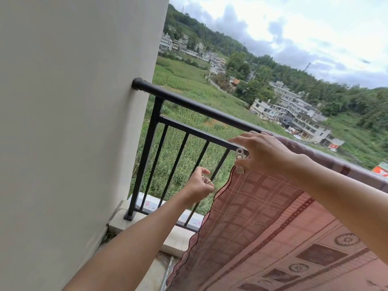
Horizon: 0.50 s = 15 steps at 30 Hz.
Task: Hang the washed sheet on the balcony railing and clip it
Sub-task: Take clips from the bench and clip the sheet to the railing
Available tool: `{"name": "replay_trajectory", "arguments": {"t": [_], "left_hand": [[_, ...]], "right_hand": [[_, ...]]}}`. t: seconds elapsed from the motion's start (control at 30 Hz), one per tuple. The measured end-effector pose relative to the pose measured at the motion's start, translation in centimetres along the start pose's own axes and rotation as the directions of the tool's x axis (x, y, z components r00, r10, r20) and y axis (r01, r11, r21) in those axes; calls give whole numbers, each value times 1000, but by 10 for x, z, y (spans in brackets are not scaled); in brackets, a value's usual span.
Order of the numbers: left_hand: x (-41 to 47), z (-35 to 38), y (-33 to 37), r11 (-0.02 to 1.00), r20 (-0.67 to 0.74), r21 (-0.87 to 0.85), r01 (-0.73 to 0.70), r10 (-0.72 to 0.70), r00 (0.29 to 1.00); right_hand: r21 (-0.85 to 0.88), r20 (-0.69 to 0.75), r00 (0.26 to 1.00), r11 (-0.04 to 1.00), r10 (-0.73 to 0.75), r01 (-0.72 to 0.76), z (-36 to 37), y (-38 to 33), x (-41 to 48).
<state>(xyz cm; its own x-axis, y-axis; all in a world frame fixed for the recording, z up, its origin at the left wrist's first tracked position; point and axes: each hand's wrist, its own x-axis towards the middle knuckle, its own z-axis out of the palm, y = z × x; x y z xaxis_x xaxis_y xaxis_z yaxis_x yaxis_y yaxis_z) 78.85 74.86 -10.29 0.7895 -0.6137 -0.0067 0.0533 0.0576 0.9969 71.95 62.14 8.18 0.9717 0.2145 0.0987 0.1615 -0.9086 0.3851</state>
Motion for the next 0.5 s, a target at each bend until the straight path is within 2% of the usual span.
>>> {"name": "replay_trajectory", "arguments": {"t": [0.1,0.2,0.3,0.37,0.43,0.5], "left_hand": [[-12,-24,-18,993,-21,25,112,-111,994],[-28,-41,-32,980,8,57,193,-193,981],[-44,-49,-41,957,5,109,268,-270,963],[-51,-52,-48,940,2,176,291,-296,955],[-57,-57,-53,929,43,249,273,-292,956],[-61,-59,-56,932,104,278,233,-270,957]], "right_hand": [[106,-252,967,993,-26,54,-1,-13,-11],[251,-308,951,965,5,77,18,-33,-26],[401,-186,980,916,63,18,52,-48,-35],[546,-33,994,835,102,-68,78,-56,-39],[646,113,985,744,129,-171,101,-65,-43],[685,196,967,682,164,-255,120,-75,-48]]}}
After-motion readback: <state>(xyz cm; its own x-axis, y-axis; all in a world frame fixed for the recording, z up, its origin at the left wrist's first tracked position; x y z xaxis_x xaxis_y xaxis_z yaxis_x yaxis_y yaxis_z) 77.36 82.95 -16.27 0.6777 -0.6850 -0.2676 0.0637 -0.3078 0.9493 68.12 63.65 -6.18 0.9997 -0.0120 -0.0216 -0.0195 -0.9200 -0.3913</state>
